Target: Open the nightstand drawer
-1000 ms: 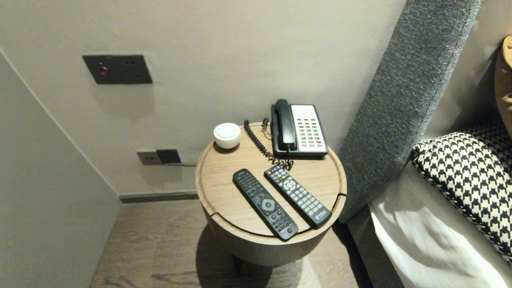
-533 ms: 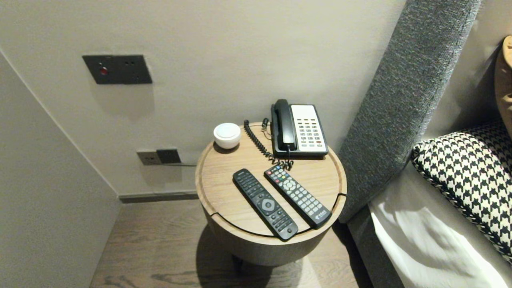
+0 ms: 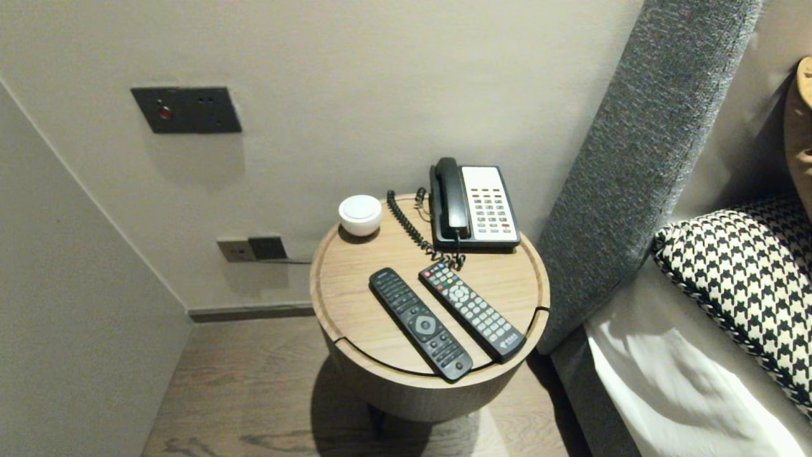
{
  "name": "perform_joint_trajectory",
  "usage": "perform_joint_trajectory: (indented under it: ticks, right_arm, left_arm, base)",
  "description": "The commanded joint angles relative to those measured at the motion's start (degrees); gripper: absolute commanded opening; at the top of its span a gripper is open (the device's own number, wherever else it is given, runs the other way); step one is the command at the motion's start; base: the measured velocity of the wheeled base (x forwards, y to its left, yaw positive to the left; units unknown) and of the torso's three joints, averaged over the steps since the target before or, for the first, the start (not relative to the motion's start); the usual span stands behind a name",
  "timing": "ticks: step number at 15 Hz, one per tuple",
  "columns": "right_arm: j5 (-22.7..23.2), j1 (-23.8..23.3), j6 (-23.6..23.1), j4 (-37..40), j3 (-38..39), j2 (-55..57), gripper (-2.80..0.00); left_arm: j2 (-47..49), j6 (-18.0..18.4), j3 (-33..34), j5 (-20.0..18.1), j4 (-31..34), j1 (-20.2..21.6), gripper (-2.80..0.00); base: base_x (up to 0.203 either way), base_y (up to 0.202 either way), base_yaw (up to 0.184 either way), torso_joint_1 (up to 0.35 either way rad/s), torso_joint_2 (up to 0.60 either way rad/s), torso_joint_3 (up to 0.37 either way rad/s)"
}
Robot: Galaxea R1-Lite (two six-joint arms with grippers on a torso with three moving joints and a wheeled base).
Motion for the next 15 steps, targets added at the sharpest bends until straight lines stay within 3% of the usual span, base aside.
perform_joint_trajectory:
  ticks: [1,4,8,11,15]
  right_arm:
    - [0.08,-0.1,0.23,0.49,-6.77,16.21,-2.8]
    - [0.11,0.16,1.48,3.53,-18.08,31.63,-2.8]
    - [0.04,6.32,13.08,16.82,-37.42,48.87,-2.8]
    - [-0.27,9.73,19.61,22.1,-40.98,58.43,-2.8]
    - [-0.54,11.87,20.91,24.64,-40.37,63.95,-2.8]
  left_arm:
    - [0.0,0.0,0.0,0.02,-0.02,0.02,-2.8]
    - [0.0,0.0,0.0,0.02,-0.02,0.02,-2.8]
    - [0.0,0.0,0.0,0.02,-0.02,0.02,-2.8]
    - [0.0,0.0,0.0,0.02,-0.02,0.02,-2.8]
    - [0.0,0.0,0.0,0.02,-0.02,0.02,-2.8]
  base:
    - [0.0,0.0,0.0,0.0,0.0,0.0]
    - [0.0,0.0,0.0,0.0,0.0,0.0]
    - [0.0,0.0,0.0,0.0,0.0,0.0]
    - [0.0,0.0,0.0,0.0,0.0,0.0]
    - [0.0,0.0,0.0,0.0,0.0,0.0]
